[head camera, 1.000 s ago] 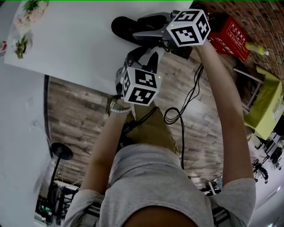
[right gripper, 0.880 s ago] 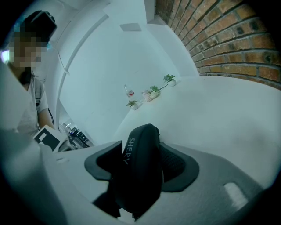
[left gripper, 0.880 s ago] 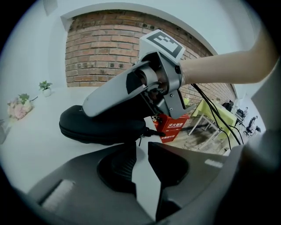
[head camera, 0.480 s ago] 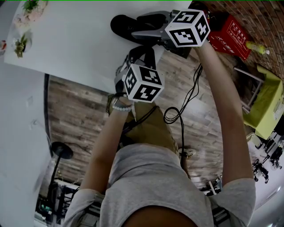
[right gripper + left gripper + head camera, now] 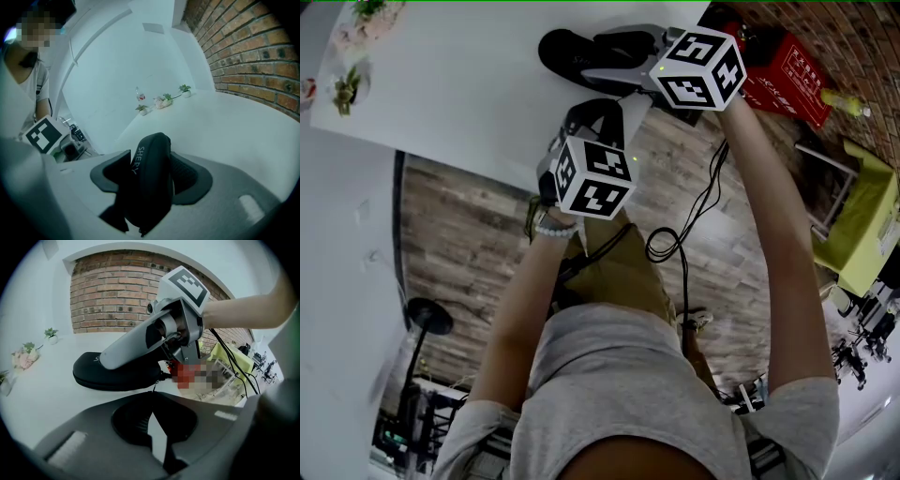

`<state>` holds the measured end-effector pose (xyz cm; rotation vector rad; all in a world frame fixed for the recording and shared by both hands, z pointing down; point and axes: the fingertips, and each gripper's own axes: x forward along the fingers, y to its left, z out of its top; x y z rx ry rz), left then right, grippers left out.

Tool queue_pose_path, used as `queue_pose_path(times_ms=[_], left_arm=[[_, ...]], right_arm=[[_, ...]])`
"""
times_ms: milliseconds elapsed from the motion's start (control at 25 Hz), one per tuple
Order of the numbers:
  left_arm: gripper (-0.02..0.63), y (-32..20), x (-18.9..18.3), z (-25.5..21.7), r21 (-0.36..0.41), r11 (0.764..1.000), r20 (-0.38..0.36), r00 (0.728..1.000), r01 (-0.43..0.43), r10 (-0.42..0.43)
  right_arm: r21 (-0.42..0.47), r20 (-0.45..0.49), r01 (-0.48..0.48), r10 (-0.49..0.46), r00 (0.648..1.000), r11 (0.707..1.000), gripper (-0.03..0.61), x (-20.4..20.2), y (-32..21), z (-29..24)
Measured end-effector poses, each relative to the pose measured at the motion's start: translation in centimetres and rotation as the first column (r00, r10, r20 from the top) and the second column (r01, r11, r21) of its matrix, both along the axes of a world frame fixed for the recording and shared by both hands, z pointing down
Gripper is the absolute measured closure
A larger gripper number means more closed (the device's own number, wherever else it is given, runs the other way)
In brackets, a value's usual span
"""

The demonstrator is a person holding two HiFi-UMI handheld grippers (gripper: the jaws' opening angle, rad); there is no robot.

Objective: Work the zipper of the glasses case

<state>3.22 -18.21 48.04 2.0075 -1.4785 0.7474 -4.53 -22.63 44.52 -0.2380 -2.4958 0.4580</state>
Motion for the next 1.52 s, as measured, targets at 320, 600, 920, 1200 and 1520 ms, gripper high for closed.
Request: queue_pose_path(times_ms=[320,600,920,1200,1520], left_arm=[[0.592,0.1,-0.2,-0.1,0.016,1.000,-0.011,1.000,-0.010,0.011],[0.556,-0.5,0.0,0.0,0.017,1.000,0.012,1.000,0.013,-0.014],[0.500,-0.9,0.9,0.3,-0.006,1.000,0.000,1.000,0.009,-0.009],[0.514,-1.2,0.6,0.2,-0.051,0.990,-0.072,0.988,0.131,-0.135],[0.592,-1.4,1.0,0.2,-0.054,0.990,-0.052,0.990,0.126,-0.129]], right_arm=[[-0.004,0.014,-0.018,0.018,1.000,1.000,0.314,-0.1,-0.1,0.0],[-0.011,0.020,-0.024,0.024,1.000,1.000,0.315,-0.1,-0.1,0.0],[-0.026,0.030,-0.029,0.030,0.999,0.999,0.316,0.0,-0.1,-0.1],[-0.029,0.035,-0.033,0.034,0.999,0.999,0.316,0.0,-0.1,-0.2],[-0.032,0.042,-0.039,0.041,0.998,0.999,0.316,0.0,-0.2,-0.2]])
